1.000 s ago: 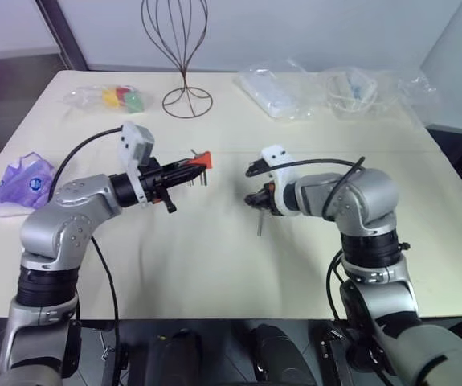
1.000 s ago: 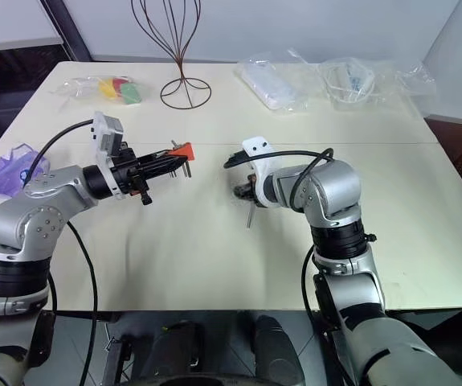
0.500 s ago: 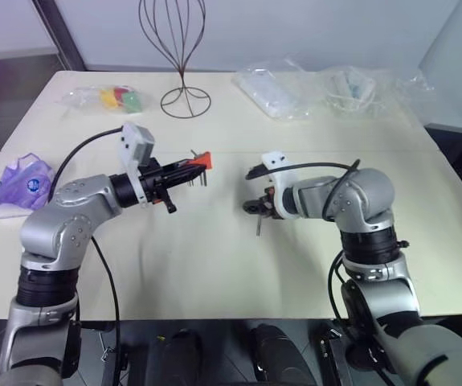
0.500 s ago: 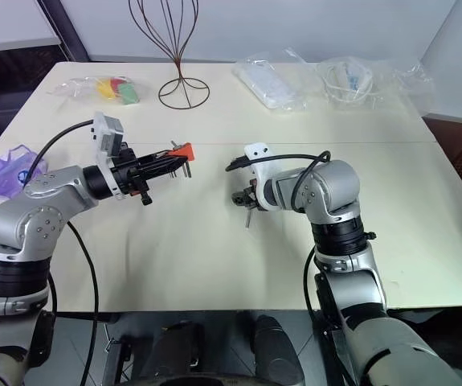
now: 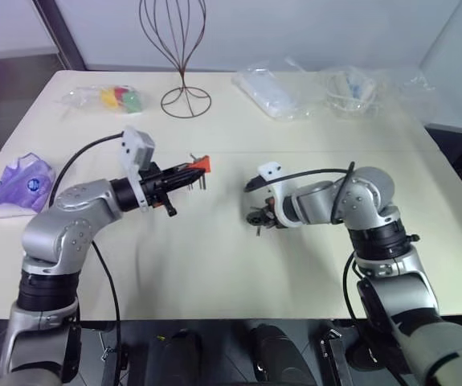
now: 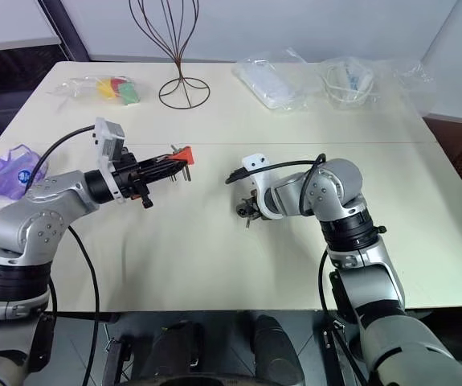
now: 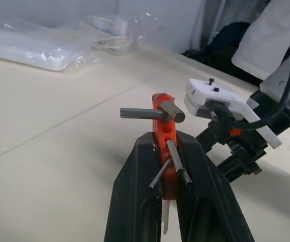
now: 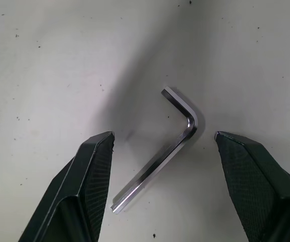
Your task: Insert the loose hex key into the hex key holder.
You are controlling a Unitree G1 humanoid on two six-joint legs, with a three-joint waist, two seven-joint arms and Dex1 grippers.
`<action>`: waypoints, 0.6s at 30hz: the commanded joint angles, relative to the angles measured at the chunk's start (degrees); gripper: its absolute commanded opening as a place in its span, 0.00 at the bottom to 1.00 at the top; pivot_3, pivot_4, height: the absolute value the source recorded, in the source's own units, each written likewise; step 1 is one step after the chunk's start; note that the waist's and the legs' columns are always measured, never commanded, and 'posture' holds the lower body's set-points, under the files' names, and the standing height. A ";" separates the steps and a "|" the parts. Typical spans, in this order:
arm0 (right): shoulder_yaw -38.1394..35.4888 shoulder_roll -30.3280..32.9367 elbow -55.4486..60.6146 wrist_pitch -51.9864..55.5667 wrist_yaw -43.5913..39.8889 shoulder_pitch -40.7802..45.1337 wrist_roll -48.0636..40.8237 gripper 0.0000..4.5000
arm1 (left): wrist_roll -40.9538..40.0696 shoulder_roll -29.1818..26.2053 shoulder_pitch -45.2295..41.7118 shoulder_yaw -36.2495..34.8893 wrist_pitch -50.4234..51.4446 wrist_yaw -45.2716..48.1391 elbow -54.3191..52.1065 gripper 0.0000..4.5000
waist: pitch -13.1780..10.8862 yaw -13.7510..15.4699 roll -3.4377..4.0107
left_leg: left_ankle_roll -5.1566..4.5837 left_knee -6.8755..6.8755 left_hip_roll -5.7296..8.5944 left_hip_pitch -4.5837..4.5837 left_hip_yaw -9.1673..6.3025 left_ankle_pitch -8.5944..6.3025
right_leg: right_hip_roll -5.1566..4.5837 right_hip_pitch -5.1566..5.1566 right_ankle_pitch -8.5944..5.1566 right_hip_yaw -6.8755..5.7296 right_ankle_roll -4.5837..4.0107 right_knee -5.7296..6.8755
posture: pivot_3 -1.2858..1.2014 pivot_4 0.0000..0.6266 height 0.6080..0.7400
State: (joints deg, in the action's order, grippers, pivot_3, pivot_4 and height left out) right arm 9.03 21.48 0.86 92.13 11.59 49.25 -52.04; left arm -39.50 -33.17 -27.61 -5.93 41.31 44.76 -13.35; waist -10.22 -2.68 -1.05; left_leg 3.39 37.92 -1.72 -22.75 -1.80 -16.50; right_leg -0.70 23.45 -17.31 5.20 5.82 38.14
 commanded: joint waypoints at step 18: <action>6.10 0.68 3.82 -0.74 -3.51 2.36 6.93 0.01 | -1.94 0.06 0.96 -1.73 0.06 -2.26 -3.84 0.00 | 0.00 -0.06 0.00 | -0.02 -0.01 -0.02 -0.01 0.00 -0.01 | 0.04 0.02 0.00 0.00 0.00 -0.02 | 0.52 0.24 1.00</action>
State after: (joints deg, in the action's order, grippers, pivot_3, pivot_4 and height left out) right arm 14.32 21.64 1.99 92.01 9.67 50.85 -46.78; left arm -40.59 -33.03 -26.22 -6.08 41.98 42.60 -15.18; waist -10.22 -2.74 -1.05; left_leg 3.37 37.91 -1.74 -22.75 -1.80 -16.52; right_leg -0.66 23.48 -17.31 5.20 5.81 38.12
